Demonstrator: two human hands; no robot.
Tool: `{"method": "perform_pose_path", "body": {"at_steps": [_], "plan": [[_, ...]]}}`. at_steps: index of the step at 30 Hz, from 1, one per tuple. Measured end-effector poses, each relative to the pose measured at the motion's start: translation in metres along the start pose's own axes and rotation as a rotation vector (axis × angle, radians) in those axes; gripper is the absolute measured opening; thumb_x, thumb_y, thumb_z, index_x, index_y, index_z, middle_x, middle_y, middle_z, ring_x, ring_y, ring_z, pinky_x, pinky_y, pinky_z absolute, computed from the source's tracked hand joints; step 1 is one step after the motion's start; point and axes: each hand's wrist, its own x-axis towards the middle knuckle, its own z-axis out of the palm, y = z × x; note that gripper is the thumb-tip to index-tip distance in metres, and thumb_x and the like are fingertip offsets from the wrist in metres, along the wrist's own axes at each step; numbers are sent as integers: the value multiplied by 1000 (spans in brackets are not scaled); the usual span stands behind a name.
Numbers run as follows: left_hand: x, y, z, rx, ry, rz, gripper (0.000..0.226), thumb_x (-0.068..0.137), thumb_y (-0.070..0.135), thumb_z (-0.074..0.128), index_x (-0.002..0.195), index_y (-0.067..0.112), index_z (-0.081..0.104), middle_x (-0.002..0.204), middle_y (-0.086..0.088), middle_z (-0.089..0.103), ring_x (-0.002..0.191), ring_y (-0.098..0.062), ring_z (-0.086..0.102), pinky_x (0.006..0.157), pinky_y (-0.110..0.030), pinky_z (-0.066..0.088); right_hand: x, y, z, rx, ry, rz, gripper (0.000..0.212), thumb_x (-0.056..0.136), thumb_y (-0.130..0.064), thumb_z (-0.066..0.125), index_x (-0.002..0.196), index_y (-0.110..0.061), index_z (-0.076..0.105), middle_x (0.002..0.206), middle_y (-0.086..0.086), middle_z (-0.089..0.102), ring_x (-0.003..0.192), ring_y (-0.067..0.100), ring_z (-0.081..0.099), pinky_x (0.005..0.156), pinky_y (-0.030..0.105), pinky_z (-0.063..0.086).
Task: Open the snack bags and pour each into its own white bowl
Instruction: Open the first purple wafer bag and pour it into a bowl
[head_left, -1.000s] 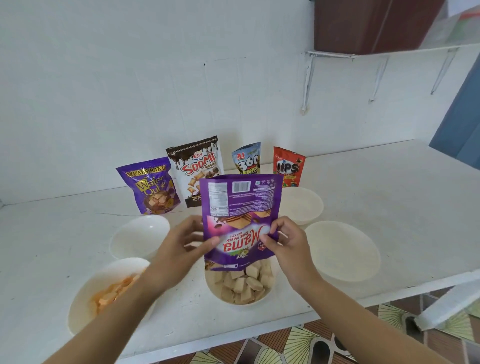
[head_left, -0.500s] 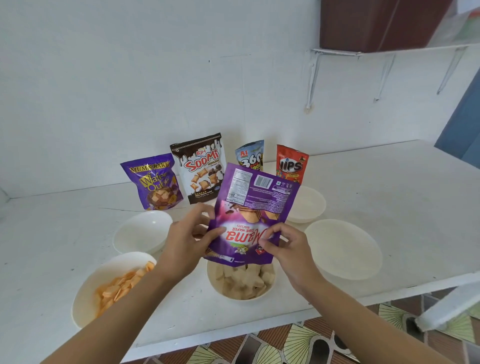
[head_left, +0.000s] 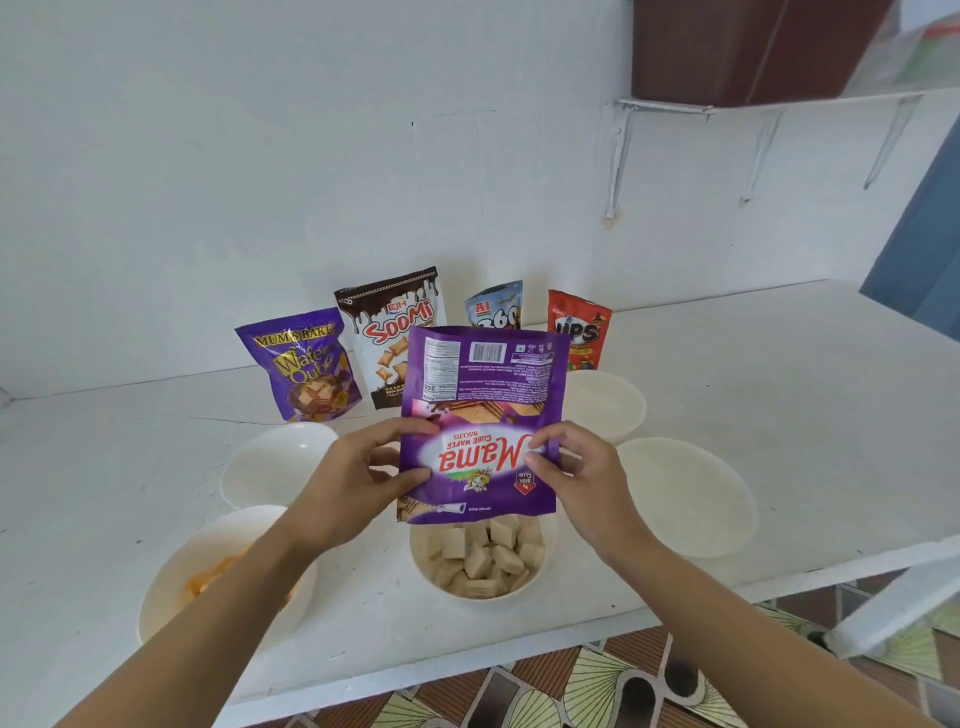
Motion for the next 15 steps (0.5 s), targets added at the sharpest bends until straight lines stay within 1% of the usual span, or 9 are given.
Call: {"method": "perform_pose_path", "body": {"at_steps": [2, 5, 7, 10, 11, 13, 15], "plan": [[0, 0, -1, -31, -3, -36, 46, 79, 32, 73, 119, 51, 59, 124, 29, 58, 119, -5, 60, 70, -30, 63, 0, 0, -1, -2, -19, -6, 22, 83, -20, 72, 103, -23, 65, 118, -17, 64, 117, 14, 60, 64, 25, 59], [-2, 0, 3, -77, -33, -52, 49, 78, 29, 76, 117, 53, 59, 125, 27, 58, 119, -5, 60, 70, -32, 63, -1, 5, 0, -11, -58, -35, 23, 81, -17, 74, 102, -24, 66, 122, -14, 63, 120, 15, 58, 67, 30, 61], [-3, -3, 7, -71, -59, -34, 51, 76, 29, 79, 118, 49, 58, 126, 26, 58, 121, -9, 60, 76, -37, 64, -4, 9, 3, -50, -86, -53, 26, 76, -21, 77, 99, -26, 68, 116, -18, 65, 120, 11, 58, 71, 32, 62], [-3, -5, 13, 37, -62, 1, 42, 77, 37, 78, 114, 49, 61, 124, 28, 60, 123, -6, 58, 83, -38, 63, -7, 13, 10, -103, -92, -51, 25, 73, -26, 82, 95, -25, 71, 111, -19, 67, 118, 7, 58, 73, 35, 63], [-2, -4, 14, 53, -60, 6, 39, 77, 39, 76, 111, 50, 63, 123, 28, 61, 123, -5, 57, 83, -38, 63, -6, 14, 11, -103, -90, -53, 24, 73, -26, 82, 94, -23, 72, 110, -19, 67, 118, 7, 57, 73, 35, 63], [-1, -2, 16, 69, -46, 25, 33, 78, 38, 74, 106, 52, 64, 121, 28, 61, 123, 0, 55, 84, -35, 62, -5, 14, 12, -120, -81, -69, 21, 74, -28, 80, 93, -25, 72, 110, -21, 66, 117, 4, 56, 70, 30, 62], [0, -1, 17, 87, -19, 52, 30, 80, 36, 71, 105, 49, 63, 121, 27, 61, 122, 3, 53, 84, -35, 62, -3, 13, 10, -134, -69, -90, 20, 76, -29, 78, 95, -27, 70, 112, -20, 65, 119, 6, 55, 70, 27, 61]]}}
